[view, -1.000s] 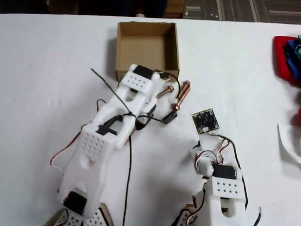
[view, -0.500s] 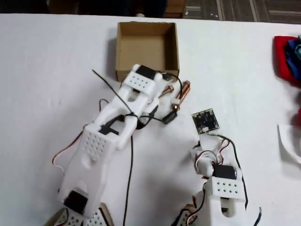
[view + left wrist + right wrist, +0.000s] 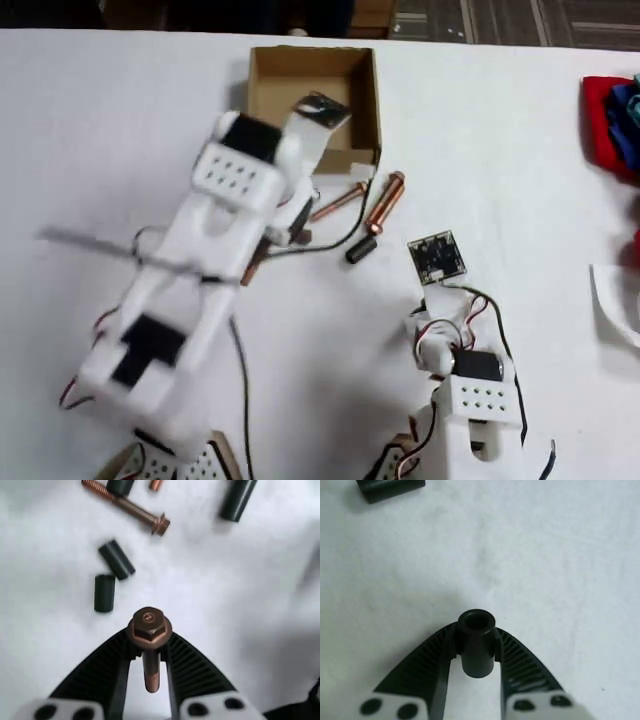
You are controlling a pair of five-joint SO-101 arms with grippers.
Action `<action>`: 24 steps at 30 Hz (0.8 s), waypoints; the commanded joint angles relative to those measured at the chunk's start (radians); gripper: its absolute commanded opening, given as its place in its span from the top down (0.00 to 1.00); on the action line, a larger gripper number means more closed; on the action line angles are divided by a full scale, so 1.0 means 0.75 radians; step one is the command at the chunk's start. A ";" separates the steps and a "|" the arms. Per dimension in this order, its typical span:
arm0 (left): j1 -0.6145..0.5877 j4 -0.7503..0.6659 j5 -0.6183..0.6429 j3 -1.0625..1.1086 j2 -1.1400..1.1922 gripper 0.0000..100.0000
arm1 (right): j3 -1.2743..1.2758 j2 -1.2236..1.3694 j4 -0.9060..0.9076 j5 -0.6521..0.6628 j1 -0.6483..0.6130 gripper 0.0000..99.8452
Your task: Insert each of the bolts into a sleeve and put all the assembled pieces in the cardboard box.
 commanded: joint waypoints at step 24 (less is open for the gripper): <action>-0.025 -1.489 0.276 1.681 -1.811 0.97 | -0.100 -0.028 -0.631 -0.444 -0.664 0.98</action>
